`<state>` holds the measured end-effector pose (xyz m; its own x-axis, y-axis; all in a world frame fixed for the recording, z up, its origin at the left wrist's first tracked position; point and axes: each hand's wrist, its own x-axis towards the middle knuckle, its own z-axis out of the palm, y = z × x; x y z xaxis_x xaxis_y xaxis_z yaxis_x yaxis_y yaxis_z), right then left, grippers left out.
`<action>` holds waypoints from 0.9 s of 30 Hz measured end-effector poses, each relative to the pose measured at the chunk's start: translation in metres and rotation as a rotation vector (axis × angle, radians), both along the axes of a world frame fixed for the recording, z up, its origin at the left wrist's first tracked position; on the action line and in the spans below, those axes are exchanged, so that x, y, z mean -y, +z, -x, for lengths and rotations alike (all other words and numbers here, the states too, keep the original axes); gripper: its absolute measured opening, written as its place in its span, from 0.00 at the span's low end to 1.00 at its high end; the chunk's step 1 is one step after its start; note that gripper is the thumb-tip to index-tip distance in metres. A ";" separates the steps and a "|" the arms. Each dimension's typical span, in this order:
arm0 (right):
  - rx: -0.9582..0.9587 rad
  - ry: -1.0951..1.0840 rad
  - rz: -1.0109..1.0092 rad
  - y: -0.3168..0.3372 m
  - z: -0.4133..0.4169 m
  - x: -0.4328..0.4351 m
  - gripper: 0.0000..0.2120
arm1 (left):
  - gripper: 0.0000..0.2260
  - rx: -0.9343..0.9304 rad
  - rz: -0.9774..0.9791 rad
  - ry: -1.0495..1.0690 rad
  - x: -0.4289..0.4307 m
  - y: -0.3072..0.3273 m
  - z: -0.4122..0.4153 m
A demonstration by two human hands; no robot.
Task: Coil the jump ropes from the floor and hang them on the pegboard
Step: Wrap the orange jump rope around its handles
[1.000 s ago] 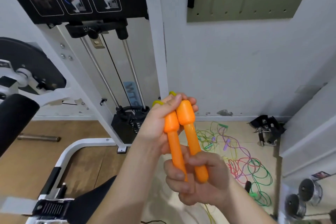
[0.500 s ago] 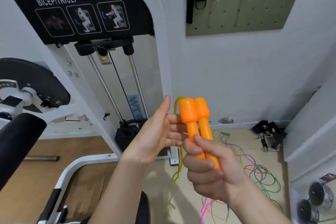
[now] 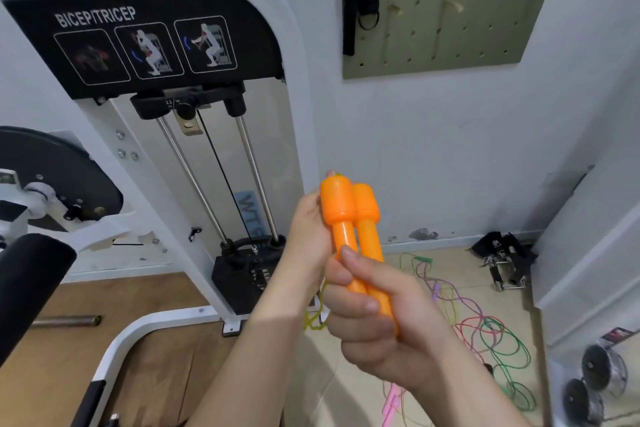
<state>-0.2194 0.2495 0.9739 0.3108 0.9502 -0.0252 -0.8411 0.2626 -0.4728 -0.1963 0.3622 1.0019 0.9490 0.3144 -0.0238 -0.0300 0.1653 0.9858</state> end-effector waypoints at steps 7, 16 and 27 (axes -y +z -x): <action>0.439 -0.542 0.727 -0.011 -0.027 0.013 0.15 | 0.08 -0.049 -0.652 -0.200 -0.015 -0.031 0.006; 1.645 -0.593 1.489 -0.020 -0.056 0.023 0.11 | 0.15 -0.088 -2.022 -0.321 0.005 -0.018 0.012; 2.260 0.116 1.721 0.015 -0.061 0.034 0.08 | 0.13 0.084 -1.753 -0.370 0.000 -0.008 0.022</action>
<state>-0.1581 0.2156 0.9891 0.8155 0.5594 -0.1480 0.5785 -0.7823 0.2308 -0.2185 0.3622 0.9938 0.9498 -0.2900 0.1175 -0.2919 -0.9564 -0.0007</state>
